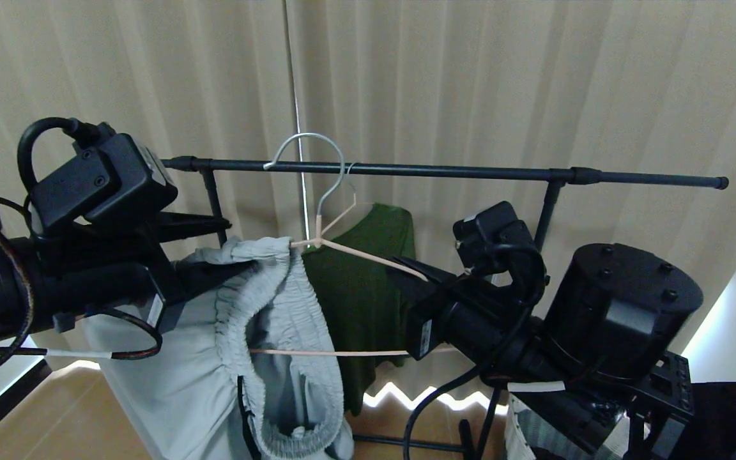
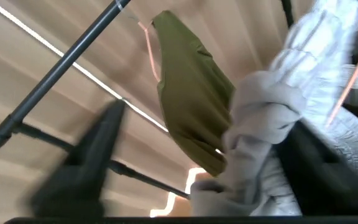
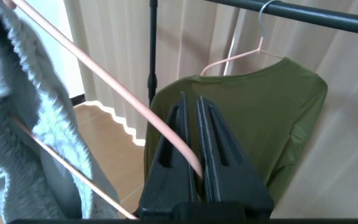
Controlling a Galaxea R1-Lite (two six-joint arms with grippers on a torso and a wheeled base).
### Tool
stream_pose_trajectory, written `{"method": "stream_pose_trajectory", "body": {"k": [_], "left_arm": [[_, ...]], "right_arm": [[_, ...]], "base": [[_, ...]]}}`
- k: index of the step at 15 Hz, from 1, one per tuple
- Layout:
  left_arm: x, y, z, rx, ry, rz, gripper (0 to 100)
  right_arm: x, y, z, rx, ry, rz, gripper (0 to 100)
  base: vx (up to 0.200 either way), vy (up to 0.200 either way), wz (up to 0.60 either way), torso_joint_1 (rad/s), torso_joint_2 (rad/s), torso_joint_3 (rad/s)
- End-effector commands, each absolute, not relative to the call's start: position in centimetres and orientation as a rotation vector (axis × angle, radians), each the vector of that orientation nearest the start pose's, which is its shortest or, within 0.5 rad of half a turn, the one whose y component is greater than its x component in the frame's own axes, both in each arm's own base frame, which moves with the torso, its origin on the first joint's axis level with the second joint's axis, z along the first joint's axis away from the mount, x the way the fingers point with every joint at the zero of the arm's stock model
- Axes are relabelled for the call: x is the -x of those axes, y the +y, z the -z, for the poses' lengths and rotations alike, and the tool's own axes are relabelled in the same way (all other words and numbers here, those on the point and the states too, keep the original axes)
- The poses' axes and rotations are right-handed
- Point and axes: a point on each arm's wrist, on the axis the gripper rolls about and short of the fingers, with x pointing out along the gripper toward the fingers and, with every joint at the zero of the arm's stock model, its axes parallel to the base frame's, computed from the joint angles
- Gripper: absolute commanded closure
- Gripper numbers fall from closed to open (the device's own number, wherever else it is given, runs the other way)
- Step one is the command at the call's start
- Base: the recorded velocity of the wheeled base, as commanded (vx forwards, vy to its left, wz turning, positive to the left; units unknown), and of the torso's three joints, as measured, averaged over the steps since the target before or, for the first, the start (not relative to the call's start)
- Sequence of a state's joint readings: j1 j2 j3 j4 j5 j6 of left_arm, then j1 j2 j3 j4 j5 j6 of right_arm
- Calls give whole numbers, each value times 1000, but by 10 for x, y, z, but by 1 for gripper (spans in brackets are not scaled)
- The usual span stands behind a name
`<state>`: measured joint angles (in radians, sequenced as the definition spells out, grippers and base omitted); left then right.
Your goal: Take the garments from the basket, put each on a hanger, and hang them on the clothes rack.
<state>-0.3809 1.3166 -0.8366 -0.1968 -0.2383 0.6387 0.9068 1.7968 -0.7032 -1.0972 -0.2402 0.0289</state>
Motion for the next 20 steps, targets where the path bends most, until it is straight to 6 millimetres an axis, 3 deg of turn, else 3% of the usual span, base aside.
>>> {"method": "stream_pose_trajectory", "body": {"k": [1,8,9,14,17,20], "left_arm": [[-194,-83,-247,-637,82,682,100],[-195,-82,-240,-634,55,664,100],[-195,-82,-240,-634,52,663,100],[-195,-76,-232,-640,54,555,100],[-201,-58,-229,-637,116,398,100],[-201,-59,-230,-461,158,312,100]], "right_arm": [[-199,246,-172,-30,7,-666,100],[-200,245,-173,-27,9,-661,100],[-200,245,-173,-27,9,-661,0],[-206,239,-173,0,-8,-632,0],[-206,235,-178,6,-27,-624,0],[-204,236,-167,25,9,-634,0]], "base": [[0,0,0,0,0,0],[0,0,0,0,0,0],[0,0,0,0,0,0],[0,0,0,0,0,0],[0,0,0,0,0,0],[0,0,0,0,0,0]]}}
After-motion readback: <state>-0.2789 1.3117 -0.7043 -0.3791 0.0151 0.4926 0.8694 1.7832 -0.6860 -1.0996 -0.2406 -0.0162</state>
